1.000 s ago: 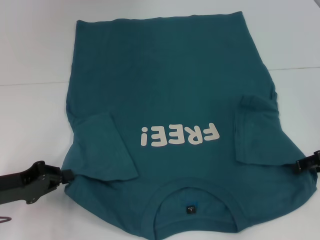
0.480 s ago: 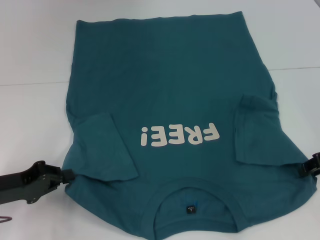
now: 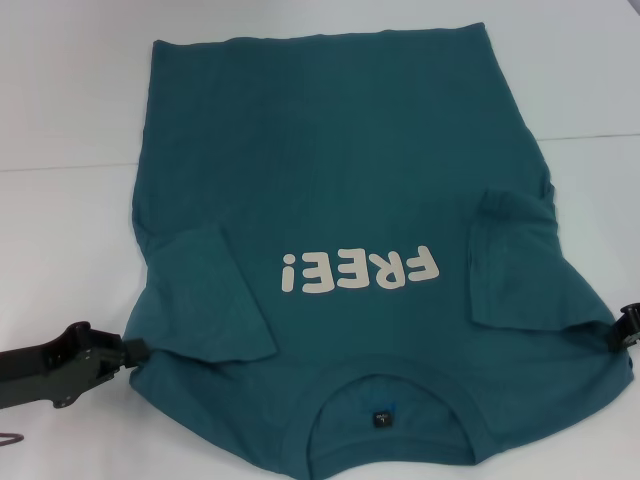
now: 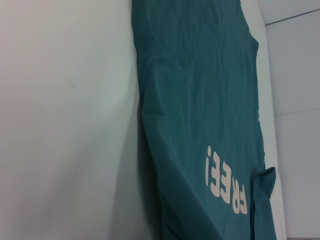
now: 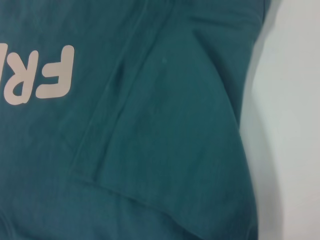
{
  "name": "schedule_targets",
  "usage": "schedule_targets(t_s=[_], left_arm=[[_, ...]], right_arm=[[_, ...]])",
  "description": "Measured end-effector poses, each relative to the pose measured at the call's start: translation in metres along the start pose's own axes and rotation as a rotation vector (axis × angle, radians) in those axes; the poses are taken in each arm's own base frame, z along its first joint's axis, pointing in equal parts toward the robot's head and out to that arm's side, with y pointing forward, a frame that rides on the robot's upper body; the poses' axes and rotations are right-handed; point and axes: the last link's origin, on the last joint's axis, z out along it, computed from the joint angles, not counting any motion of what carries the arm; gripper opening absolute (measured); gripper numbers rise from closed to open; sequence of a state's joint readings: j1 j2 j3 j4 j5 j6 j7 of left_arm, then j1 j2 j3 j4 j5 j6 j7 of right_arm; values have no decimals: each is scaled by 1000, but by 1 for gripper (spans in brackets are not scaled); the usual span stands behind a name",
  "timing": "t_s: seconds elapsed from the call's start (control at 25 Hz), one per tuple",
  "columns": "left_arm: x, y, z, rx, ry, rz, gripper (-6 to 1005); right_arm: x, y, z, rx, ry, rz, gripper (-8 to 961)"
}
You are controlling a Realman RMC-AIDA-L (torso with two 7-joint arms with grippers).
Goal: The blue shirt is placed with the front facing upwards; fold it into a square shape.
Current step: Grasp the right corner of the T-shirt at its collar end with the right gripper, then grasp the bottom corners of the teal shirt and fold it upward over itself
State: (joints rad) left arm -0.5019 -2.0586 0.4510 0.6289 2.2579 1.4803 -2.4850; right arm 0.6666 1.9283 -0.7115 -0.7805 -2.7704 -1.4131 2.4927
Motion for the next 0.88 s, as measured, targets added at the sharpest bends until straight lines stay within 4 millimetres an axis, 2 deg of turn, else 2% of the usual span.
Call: schedule_targets(t_s=[0.08,0.4,0.68,0.88], left_arm=[[0,0,0,0,0,0,2],[-1,1,0,-5,-7,1,3],[-1,5,-6,-21,-30,23,3],[-2,8,-10,-28,-51,38,2]], right_arm=[[0,0,-1,-1,-3,1,106],[-1,-2,-7,-24,-24,18,36],[-5,5,-26,-104,-80,5,35],[-5,7,-30,-119,-88,0,35]])
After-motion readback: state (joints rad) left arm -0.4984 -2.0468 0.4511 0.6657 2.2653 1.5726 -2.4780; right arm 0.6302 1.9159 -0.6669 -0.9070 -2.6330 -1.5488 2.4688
